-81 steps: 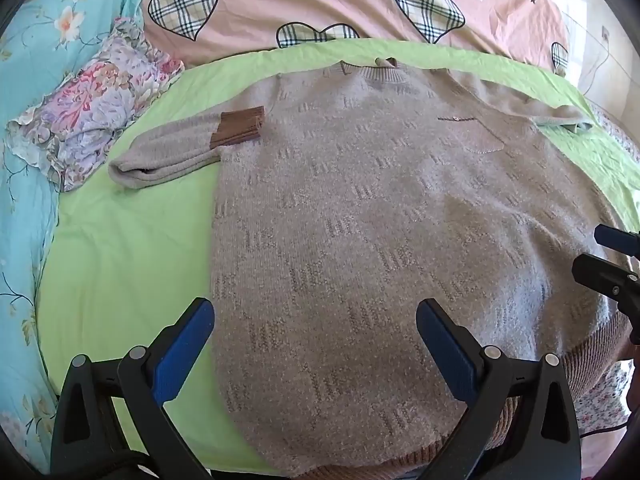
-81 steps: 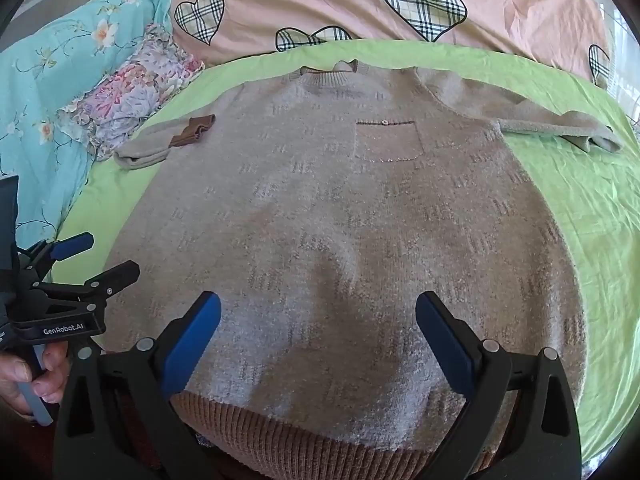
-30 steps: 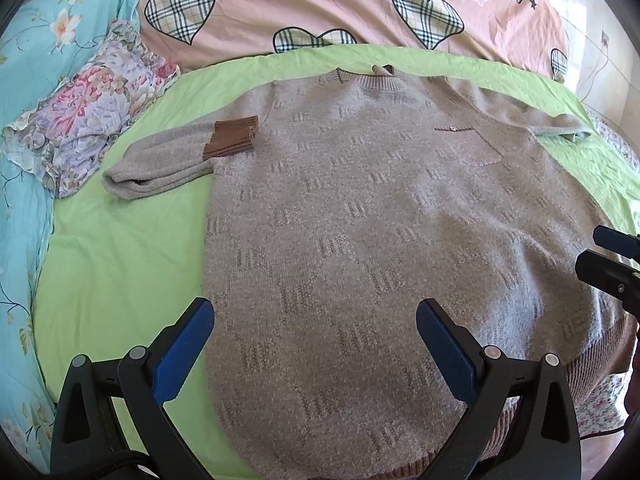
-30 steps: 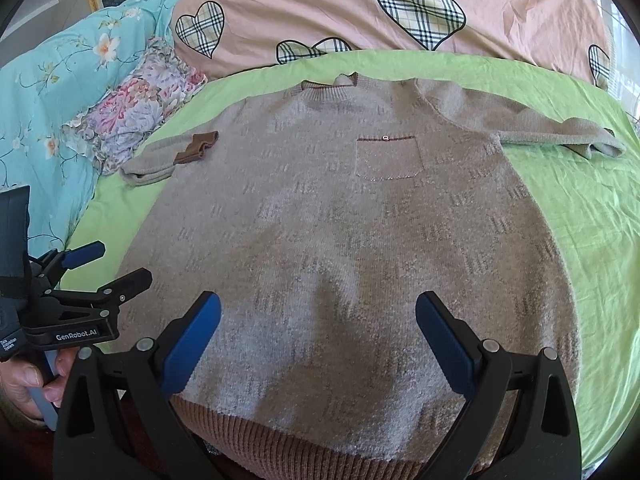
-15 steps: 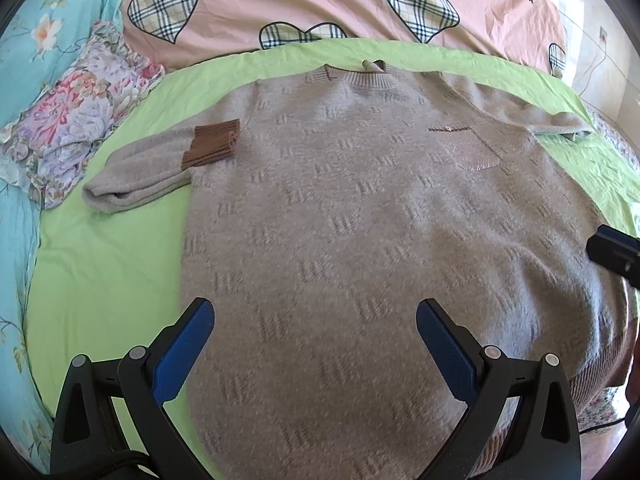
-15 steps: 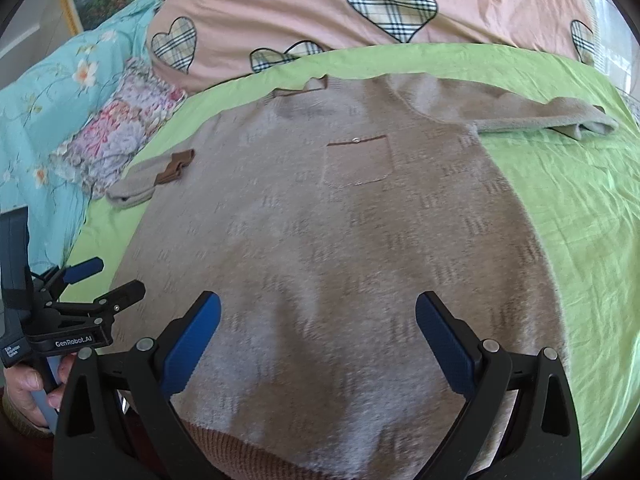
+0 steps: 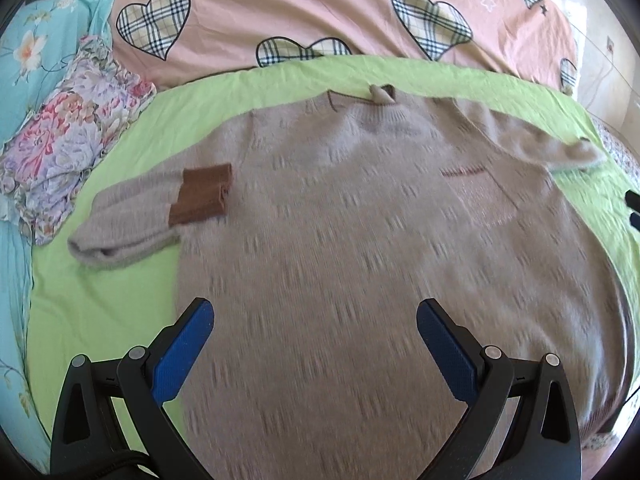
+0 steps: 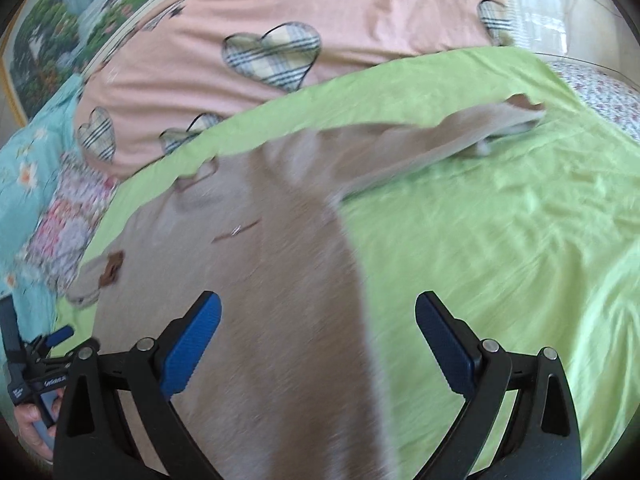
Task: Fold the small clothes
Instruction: 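Grasp the brown cuff of a sweater sleeve with the right gripper, then carry the held sleeve across the sweater body and release it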
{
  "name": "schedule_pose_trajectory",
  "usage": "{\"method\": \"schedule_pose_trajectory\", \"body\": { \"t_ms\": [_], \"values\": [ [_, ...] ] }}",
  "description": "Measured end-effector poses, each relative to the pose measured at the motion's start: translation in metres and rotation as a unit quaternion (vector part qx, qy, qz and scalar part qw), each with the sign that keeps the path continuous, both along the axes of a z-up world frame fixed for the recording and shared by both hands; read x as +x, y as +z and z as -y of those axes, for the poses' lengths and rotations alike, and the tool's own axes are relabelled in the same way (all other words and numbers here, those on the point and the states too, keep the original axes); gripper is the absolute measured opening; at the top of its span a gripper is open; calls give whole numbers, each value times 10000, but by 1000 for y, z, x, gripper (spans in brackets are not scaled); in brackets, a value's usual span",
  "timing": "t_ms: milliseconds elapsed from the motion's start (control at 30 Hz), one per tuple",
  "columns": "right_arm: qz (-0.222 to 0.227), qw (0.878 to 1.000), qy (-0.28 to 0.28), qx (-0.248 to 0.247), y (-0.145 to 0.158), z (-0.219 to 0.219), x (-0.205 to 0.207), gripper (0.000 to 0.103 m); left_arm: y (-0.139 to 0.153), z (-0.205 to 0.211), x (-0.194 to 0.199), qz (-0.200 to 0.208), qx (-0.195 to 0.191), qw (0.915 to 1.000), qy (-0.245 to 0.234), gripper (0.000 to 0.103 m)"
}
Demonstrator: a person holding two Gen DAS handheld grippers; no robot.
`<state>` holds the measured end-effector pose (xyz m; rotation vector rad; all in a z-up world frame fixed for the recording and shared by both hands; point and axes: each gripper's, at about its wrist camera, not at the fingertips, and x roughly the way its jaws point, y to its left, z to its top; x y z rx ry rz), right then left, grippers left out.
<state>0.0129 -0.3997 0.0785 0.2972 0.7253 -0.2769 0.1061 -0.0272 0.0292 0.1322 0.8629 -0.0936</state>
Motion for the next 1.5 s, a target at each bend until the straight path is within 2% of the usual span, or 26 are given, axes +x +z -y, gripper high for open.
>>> {"method": "schedule_pose_trajectory", "body": {
  "t_ms": [100, 167, 300, 333, 400, 467, 567, 633, 667, 700, 733, 767, 867, 933, 1000, 1067, 1200, 1267, 1400, 1500],
  "values": [
    [169, 9992, -364, 76, 8, 48, 7, 91, 3, -1, 18, -7, -25, 10000, 92, 102],
    [233, 9962, -821, 154, 11, 96, 10, 88, 5, -1, 27, -12, -56, 9999, 129, 102],
    [344, 9857, -1506, 671, 2, 185, 24, 84, 3, 7, 42, -56, -53, 9999, 139, 102],
    [361, 9831, -1611, 790, -2, 204, 28, 80, 0, 11, 46, -91, -27, 9999, 127, 102],
    [308, 9800, -1724, 949, -11, 238, 37, 58, -5, 18, 51, -175, 25, 9998, 96, 102],
    [149, 9740, -1999, 1057, -24, 270, 49, 53, -11, 24, 58, -253, 80, 9996, 67, 102],
    [48, 9662, -2229, 1295, -44, 305, 65, 53, -17, 29, 65, -323, 155, 9993, 73, 102],
    [-62, 9629, -2300, 1409, -59, 319, 81, 48, -20, 29, 71, -373, 152, 9991, 109, 102],
    [-103, 9618, -2318, 1454, -66, 329, 80, 40, -21, 28, 73, -380, 146, 9991, 123, 102],
    [-151, 9604, -2324, 1531, -74, 326, 94, 25, -22, 27, 76, -401, 137, 9990, 135, 102],
    [-179, 9602, -2299, 1577, -80, 328, 102, 18, -24, 26, 78, -414, 139, 9989, 144, 102],
    [-146, 9632, -2201, 1538, -78, 326, 102, 8, -26, 25, 80, -434, 139, 9988, 163, 102],
    [75, 9723, -1900, 1357, -61, 297, 107, 8, -32, 21, 84, -517, 41, 9985, 202, 102],
    [329, 9782, -1524, 1373, -42, 268, 109, 8, -35, 15, 86, -620, -167, 9977, 232, 102],
    [546, 9825, -1000, 1471, -18, 223, 111, 7, -39, 8, 86, -729, -394, 9962, 264, 102],
    [694, 9826, -523, 1641, -8, 181, 121, 8, -39, 3, 82, -731, -515, 9956, 275, 102],
    [850, 9698, 467, 2239, -2, 82, 153, 7, -33, -7, 72, -686, -769, 9944, 227, 102],
    [834, 9571, 932, 2615, -9, 28, 174, 7, -29, -14, 67, -656, -944, 9932, 180, 102],
    [587, 9366, 1699, 3009, -31, -71, 213, 7, -21, -31, 58, -556, -1260, 9905, 62, 102],
    [327, 9282, 2067, 3075, -49, -125, 231, 7, -19, -46, 55, -493, -1408, 9888, 31, 102]
  ]
}}
